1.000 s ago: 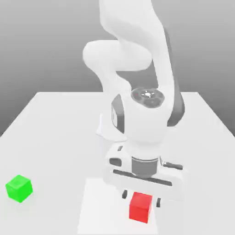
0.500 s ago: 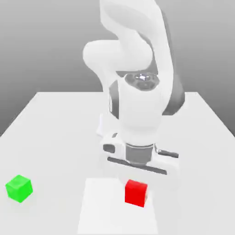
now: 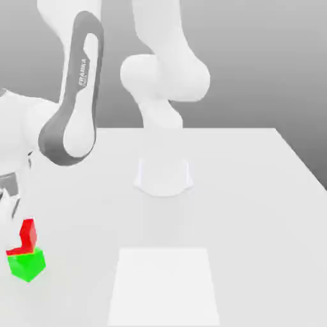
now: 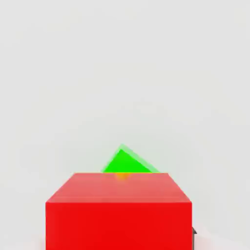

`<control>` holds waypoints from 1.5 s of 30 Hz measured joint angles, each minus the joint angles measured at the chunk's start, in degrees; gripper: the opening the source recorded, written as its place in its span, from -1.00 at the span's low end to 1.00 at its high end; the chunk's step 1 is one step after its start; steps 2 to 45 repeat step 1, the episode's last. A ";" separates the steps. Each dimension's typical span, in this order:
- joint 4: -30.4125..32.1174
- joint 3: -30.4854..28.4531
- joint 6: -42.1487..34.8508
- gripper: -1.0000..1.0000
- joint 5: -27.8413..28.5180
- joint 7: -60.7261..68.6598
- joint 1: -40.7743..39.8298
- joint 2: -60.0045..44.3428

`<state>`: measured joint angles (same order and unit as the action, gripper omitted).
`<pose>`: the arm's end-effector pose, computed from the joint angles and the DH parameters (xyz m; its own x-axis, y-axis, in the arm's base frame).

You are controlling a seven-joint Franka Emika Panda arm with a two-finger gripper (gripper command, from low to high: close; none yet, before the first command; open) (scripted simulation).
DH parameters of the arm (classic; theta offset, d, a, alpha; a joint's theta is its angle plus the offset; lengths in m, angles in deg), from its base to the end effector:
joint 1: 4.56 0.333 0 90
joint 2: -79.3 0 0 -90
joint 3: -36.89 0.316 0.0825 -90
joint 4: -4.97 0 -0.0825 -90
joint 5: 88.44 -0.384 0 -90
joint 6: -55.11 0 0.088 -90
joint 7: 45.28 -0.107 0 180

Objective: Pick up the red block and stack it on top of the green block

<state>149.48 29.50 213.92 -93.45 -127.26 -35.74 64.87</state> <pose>0.3567 -0.2930 0.1836 -0.5734 -0.8192 0.0005 -0.8192 0.5734 -0.0010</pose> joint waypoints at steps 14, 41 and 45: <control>0.00 0.00 0.00 1.00 0.00 0.00 0.00 0.00; 0.00 0.00 0.00 1.00 0.00 0.00 0.00 0.00; 0.00 0.00 0.00 1.00 0.00 0.00 0.00 0.00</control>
